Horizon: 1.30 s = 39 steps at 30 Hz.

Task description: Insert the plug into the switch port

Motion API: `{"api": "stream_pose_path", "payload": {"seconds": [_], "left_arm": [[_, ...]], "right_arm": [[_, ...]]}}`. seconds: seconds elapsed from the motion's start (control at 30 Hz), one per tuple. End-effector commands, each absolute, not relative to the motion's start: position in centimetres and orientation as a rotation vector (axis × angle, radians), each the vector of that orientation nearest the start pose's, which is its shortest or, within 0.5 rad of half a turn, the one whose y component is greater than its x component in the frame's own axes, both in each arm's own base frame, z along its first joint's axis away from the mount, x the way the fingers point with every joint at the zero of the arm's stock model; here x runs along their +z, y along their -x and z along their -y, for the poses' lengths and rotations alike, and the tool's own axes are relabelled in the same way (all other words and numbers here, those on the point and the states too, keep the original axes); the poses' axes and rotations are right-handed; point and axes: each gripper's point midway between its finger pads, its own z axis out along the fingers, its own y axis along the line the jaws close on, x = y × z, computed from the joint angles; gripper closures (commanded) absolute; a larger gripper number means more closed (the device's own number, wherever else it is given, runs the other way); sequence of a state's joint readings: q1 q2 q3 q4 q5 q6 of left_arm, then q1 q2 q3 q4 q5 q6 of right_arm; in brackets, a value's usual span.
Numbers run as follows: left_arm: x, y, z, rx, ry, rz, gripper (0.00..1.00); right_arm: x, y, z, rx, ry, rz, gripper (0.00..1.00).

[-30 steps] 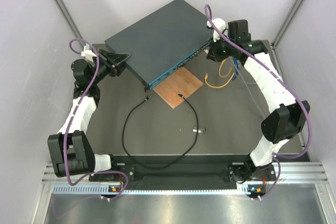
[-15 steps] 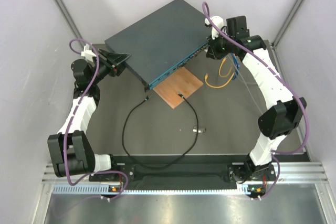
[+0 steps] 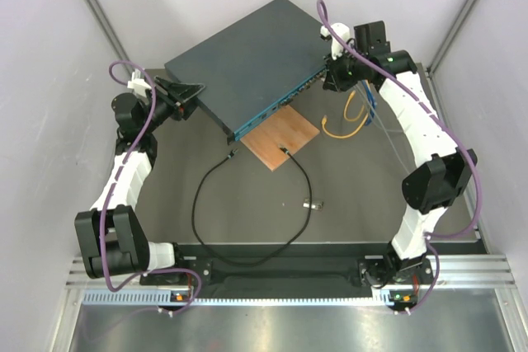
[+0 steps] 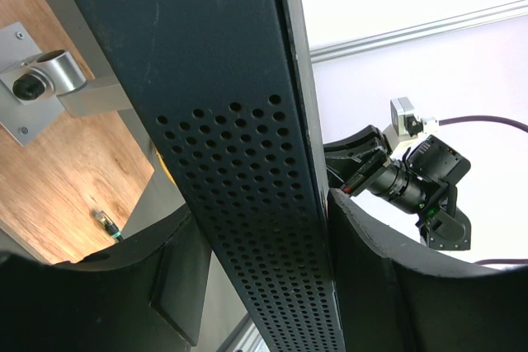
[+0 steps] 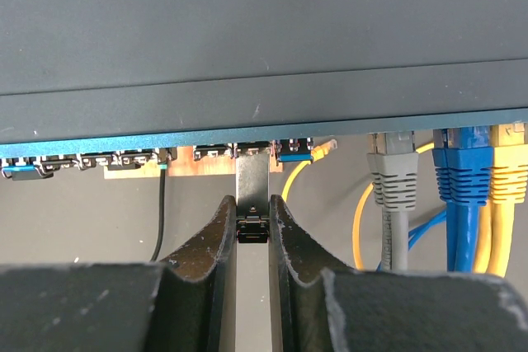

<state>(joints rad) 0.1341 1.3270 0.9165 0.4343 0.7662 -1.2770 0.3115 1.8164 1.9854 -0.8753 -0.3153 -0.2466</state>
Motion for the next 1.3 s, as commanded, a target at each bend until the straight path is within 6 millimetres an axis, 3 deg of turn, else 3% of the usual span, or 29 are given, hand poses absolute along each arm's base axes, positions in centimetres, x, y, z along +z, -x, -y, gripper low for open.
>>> {"api": "stream_pose_path", "payload": {"seconds": [0.0,0.13,0.53,0.67,0.7,0.73,0.77,0.83,1.0,1.17,1.27], "left_arm": [[33.8,-39.7,10.2,-1.374,0.375,-1.618,1.00],[33.9,-39.8,10.2,-1.374,0.379,-1.615,1.00],[33.6,-39.7,10.3,-1.372,0.375,-1.624,1.00],[33.5,-39.8,10.2,-1.365,0.376,-1.627,1.00],[33.6,-39.7,10.2,-1.364,0.372,-1.626,1.00],[33.5,-39.8,10.3,-1.367,0.373,-1.628,1.00],[33.5,-39.7,10.3,-1.368,0.372,-1.629,1.00],[33.6,-39.8,10.2,-1.364,0.369,-1.627,1.00],[33.7,-39.8,10.3,-1.364,0.366,-1.627,1.00],[34.0,-39.8,10.3,-1.364,0.361,-1.621,1.00],[34.0,-39.8,10.2,-1.359,0.358,-1.621,1.00]], "right_arm": [[34.5,-45.7,-22.8,0.454,0.816,-1.846,1.00],[34.1,-45.7,-22.7,0.443,0.828,-1.849,1.00],[36.1,-46.9,-24.1,0.484,0.806,-1.759,0.98],[35.1,-46.3,-23.5,0.466,0.816,-1.781,0.80],[34.9,-46.0,-23.4,0.461,0.821,-1.783,0.69],[35.4,-45.5,-22.9,0.448,0.822,-1.776,0.64],[34.3,-45.2,-22.6,0.438,0.835,-1.799,0.56],[34.4,-44.4,-21.6,0.416,0.834,-1.803,0.51],[32.7,-43.8,-18.2,0.395,0.814,-1.877,0.48],[31.8,-43.0,-16.8,0.373,0.836,-1.911,0.48],[31.0,-42.9,-16.4,0.370,0.836,-1.934,0.58]]}}
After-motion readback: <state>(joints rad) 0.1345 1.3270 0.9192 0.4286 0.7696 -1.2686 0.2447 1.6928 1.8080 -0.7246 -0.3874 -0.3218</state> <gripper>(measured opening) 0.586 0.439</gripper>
